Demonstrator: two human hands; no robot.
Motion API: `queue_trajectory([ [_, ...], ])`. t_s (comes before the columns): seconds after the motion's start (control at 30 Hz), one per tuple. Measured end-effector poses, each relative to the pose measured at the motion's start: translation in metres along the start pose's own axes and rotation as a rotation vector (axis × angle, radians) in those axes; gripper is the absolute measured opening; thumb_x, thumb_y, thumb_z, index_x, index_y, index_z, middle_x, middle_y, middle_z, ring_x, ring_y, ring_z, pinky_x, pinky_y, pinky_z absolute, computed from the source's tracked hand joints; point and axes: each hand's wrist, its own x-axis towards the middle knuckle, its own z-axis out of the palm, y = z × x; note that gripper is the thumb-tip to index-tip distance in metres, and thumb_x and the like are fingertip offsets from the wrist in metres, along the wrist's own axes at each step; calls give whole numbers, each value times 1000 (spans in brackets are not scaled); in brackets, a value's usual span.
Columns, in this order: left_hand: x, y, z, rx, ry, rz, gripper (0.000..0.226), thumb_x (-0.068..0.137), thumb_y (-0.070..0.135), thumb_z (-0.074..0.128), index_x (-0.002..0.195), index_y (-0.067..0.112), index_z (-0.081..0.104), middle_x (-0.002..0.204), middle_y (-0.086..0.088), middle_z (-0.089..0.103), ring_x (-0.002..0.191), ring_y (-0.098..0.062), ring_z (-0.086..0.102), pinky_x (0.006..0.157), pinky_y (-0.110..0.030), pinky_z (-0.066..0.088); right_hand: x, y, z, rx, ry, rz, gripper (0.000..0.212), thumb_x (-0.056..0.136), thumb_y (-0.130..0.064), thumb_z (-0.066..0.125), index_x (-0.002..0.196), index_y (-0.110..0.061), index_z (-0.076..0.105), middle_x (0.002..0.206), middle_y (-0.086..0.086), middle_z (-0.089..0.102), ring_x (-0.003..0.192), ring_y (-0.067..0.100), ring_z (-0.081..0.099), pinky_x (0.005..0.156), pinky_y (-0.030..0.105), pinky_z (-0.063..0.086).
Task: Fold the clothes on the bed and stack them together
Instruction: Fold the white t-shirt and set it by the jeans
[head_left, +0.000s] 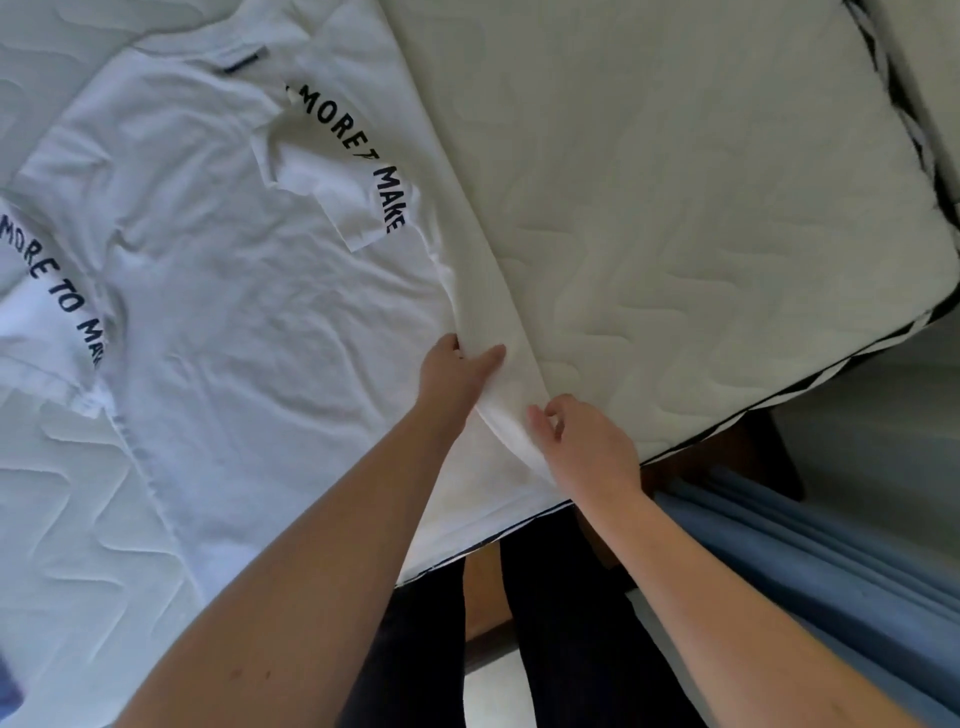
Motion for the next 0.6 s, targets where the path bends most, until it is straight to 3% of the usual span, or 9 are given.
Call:
queue_trajectory([
  [0.13, -14, -29, -5, -86, 28, -38, 32, 81, 17, 77, 107, 14, 58, 97, -1, 69, 88, -19, 69, 73, -36, 60, 11, 26, 5, 248, -34, 63, 43, 94, -45, 55, 128, -18, 54, 116, 3, 57, 106, 25, 56, 93, 40, 46],
  [0.27, -32, -55, 2, -163, -119, -81, 18, 85, 20, 76, 99, 20, 65, 103, -5, 73, 94, -20, 71, 76, -30, 59, 24, 41, 7, 236, -237, 113, 42, 86, -50, 65, 116, -24, 54, 98, -6, 58, 96, 19, 58, 81, 32, 45],
  [0.4, -51, -72, 14, -233, -257, -168, 26, 86, 18, 75, 110, 17, 66, 105, -1, 74, 98, -18, 70, 79, -29, 58, 26, 45, 8, 182, -359, 134, 33, 84, -53, 66, 96, -24, 56, 93, -6, 62, 89, 18, 59, 73, 29, 42],
  [0.47, -57, -78, 15, -83, -127, -115, 30, 87, 22, 72, 116, 18, 63, 102, 2, 72, 94, -18, 70, 79, -34, 59, 24, 46, 5, 211, -372, 120, 30, 84, -49, 68, 91, -21, 60, 91, -3, 66, 80, 16, 61, 64, 24, 45],
  [0.6, -69, -89, 12, 183, 90, 14, 10, 91, 35, 64, 90, 31, 55, 85, 4, 68, 78, -18, 68, 70, -38, 58, 14, 48, 7, 241, -242, 86, 26, 84, -42, 71, 86, -19, 61, 86, -1, 65, 81, 19, 59, 70, 30, 44],
])
